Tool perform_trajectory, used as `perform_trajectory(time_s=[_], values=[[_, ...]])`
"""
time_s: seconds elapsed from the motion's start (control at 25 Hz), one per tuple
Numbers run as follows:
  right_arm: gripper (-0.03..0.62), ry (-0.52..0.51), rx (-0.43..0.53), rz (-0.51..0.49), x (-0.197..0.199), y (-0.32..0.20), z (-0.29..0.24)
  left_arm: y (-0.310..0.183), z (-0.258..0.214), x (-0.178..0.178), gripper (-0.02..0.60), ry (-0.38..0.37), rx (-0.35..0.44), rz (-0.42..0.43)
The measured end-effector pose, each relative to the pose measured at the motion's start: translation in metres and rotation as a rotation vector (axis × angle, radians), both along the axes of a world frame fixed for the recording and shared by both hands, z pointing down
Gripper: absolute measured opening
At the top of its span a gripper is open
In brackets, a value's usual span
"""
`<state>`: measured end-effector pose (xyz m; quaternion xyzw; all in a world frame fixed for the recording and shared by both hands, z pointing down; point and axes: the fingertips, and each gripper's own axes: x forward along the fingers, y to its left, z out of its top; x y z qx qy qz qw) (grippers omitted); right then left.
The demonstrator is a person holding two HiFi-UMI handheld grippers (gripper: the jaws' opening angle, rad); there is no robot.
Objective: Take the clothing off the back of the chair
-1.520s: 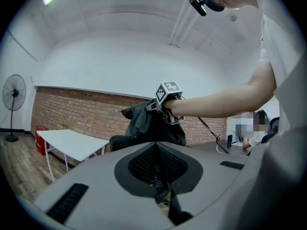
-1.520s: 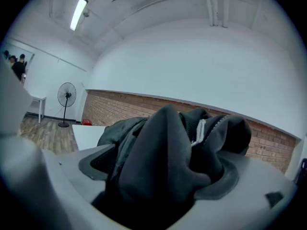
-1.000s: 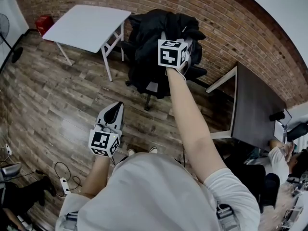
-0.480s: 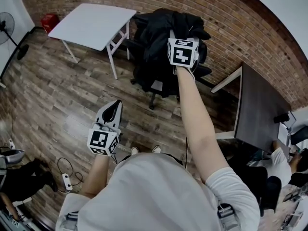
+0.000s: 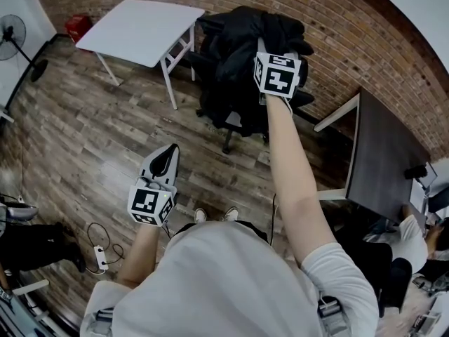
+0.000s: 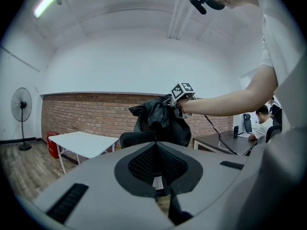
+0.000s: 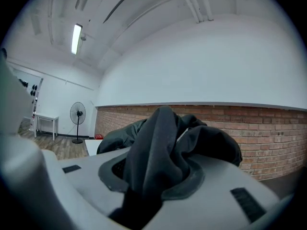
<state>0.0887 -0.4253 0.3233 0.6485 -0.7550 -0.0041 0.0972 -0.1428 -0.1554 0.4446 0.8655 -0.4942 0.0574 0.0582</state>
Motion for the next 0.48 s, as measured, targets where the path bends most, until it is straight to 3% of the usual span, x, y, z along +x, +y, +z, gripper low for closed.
perform_trajectory(time_s=[0.48], values=[[0.129,0.024,-0.004,-0.056,0.002,0.004,0.003,0.007,0.001,0.013,0.021,-0.012,-0.009,0.007]])
